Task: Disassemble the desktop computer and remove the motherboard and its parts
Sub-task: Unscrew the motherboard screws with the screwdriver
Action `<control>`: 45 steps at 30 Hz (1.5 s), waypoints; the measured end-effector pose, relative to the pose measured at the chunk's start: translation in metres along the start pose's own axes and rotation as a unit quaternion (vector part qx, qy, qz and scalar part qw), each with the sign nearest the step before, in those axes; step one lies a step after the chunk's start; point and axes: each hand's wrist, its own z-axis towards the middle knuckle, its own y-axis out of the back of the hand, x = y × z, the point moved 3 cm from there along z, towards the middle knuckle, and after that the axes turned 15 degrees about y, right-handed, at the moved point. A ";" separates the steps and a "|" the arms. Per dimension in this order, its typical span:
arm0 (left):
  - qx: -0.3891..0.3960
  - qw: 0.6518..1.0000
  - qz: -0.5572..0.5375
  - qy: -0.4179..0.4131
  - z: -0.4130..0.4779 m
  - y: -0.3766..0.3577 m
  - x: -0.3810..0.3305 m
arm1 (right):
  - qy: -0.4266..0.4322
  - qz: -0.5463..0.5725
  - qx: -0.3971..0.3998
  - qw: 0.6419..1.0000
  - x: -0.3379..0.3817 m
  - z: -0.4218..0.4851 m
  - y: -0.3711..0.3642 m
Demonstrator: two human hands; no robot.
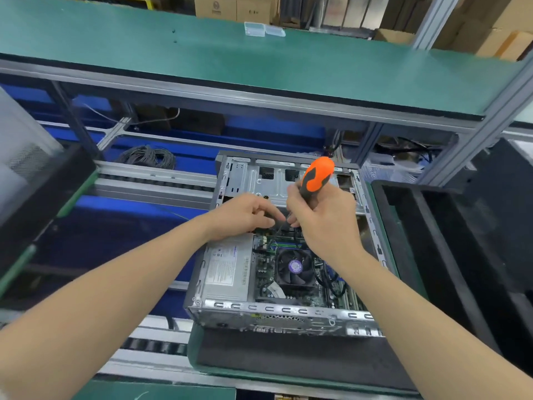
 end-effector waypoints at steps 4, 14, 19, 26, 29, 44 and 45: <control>-0.040 0.989 0.145 -0.001 0.006 -0.006 0.003 | -0.018 0.024 -0.026 0.999 0.005 -0.001 0.001; 0.025 0.941 0.255 0.222 0.029 -0.019 0.015 | -0.009 -0.033 -0.037 0.999 0.006 -0.001 0.014; 0.115 0.886 0.332 0.303 0.048 -0.017 0.023 | -0.037 -0.001 -0.046 0.998 -0.006 0.005 0.018; 0.191 0.839 0.381 0.338 0.066 -0.027 0.043 | -0.036 0.043 -0.032 0.998 -0.025 0.011 0.029; 0.216 0.822 0.390 0.353 0.062 -0.029 0.040 | -0.029 0.055 -0.025 0.998 -0.032 0.015 0.034; 0.235 0.790 0.478 0.303 0.074 -0.025 0.063 | -0.033 0.065 -0.037 0.997 -0.024 0.028 0.012; 0.227 0.794 0.474 0.305 0.075 -0.024 0.063 | -0.025 0.064 -0.049 0.996 -0.019 0.030 0.012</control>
